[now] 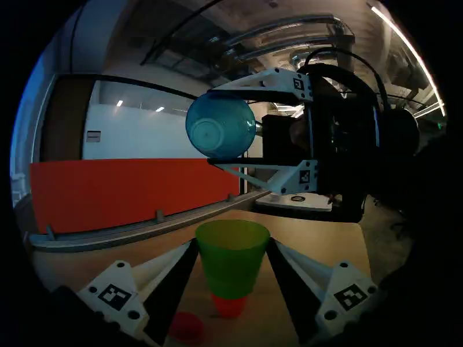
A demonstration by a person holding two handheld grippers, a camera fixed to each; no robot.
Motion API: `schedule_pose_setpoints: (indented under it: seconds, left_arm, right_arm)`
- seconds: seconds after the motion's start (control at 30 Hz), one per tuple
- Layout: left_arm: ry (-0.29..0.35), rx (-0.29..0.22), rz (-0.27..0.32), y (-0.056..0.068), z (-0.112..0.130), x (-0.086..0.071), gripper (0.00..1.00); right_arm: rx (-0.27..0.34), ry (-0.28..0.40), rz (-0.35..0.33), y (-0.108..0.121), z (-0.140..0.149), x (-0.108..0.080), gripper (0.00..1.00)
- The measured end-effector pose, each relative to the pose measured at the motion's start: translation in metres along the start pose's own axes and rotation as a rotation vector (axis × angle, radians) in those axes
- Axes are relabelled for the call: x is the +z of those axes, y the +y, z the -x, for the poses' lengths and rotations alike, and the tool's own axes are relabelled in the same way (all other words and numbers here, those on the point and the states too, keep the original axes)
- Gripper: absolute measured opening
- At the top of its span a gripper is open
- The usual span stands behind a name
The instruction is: Pour water
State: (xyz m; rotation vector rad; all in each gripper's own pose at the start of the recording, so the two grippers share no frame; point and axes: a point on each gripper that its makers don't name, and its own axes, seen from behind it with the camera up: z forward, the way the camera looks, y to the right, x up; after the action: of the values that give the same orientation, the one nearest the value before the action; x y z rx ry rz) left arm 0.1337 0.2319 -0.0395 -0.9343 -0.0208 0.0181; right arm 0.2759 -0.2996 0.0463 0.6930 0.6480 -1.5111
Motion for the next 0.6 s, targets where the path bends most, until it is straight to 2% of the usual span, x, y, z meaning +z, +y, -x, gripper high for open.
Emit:
schedule_pose_setpoints:
  seconds: [0.2,0.6]
  left_arm:
    - [-0.001,0.004,-0.003,0.000,-0.002,-0.002,0.85]
    - [-0.001,0.006,-0.005,0.000,-0.002,-0.003,0.85]
  right_arm:
    - [0.154,-0.005,-0.002,-0.005,0.010,-0.007,0.91]
    - [0.518,-0.060,-0.008,-0.026,0.025,-0.020,0.91]
